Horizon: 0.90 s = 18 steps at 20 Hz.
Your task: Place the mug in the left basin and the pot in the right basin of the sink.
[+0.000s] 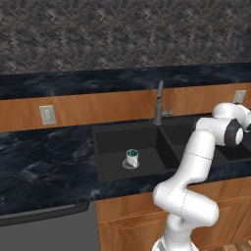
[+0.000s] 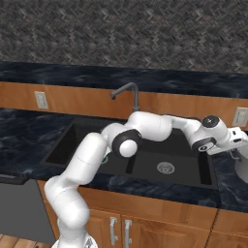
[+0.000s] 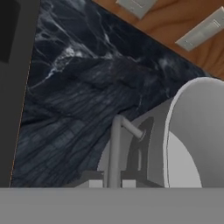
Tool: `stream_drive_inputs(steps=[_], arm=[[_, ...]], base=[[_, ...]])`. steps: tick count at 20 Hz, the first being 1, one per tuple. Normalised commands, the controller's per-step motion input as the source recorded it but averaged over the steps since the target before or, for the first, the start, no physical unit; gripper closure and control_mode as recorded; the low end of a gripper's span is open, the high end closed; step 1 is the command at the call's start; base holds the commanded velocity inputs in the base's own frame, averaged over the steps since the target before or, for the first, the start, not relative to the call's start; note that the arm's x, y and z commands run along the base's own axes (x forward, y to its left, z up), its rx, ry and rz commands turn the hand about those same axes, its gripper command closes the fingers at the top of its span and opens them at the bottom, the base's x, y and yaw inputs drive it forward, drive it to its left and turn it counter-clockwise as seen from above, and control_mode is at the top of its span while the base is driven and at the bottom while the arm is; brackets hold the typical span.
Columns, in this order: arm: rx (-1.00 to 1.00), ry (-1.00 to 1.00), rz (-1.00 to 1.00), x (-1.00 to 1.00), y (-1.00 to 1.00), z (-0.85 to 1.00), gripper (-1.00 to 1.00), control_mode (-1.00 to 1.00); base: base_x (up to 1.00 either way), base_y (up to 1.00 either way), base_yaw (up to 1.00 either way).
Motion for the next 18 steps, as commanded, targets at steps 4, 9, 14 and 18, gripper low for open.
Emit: stream_drive_inputs(steps=[4,9,14,18], arm=[[0.0,0.0,0.0,0.08,0.0,-0.02,1.0,-1.0],[0.0,0.0,0.0,0.0,0.0,0.01,1.0,-1.0],[-0.01,-0.06,0.01,-0.02,0.01,0.36,1.0,-1.0],[-0.09,-0.09,0.04,-0.11,0.28,0.56,1.0,-1.0]], base=[[0.0,0.0,0.0],[0.0,0.0,0.0],[0.0,0.0,0.0],[0.0,0.0,0.0]])
